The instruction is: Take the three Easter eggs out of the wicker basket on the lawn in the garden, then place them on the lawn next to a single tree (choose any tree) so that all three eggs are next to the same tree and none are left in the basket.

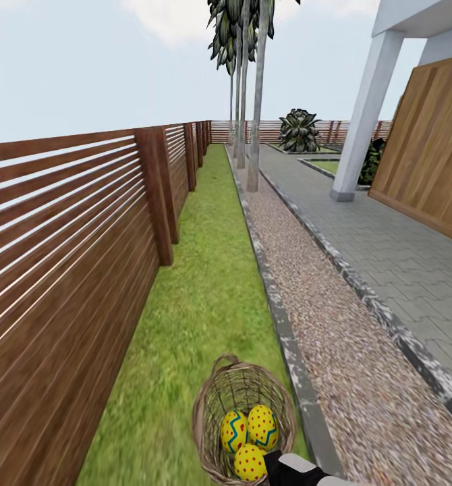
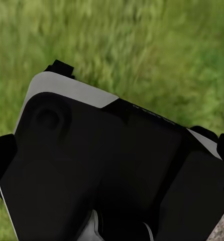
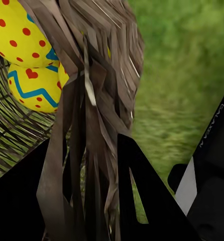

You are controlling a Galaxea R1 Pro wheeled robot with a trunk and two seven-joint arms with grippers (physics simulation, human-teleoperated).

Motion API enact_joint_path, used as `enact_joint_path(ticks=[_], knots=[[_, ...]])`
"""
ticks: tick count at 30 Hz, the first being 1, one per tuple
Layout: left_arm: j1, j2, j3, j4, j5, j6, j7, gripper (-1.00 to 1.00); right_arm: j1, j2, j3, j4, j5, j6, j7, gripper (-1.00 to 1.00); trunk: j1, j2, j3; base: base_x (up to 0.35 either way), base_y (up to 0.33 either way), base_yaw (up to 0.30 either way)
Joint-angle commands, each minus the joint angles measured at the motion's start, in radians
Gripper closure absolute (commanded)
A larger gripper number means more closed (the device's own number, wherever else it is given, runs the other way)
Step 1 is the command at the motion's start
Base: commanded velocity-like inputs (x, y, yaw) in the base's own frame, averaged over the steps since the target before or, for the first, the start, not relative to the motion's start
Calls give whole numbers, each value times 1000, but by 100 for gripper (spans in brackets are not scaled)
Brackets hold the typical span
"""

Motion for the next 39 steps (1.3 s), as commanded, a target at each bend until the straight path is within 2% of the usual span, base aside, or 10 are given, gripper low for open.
enact_joint_path(ticks=[1,39], knots=[[-1,0,1,2,11,1,-3,-100,-1,0,3,2,-5,-6,-1,100,1,-2,-2,325,0,0],[-1,0,1,2,11,0,-3,-100,-1,0,3,2,-5,-6,0,100,1,-2,-2,325,0,0]])
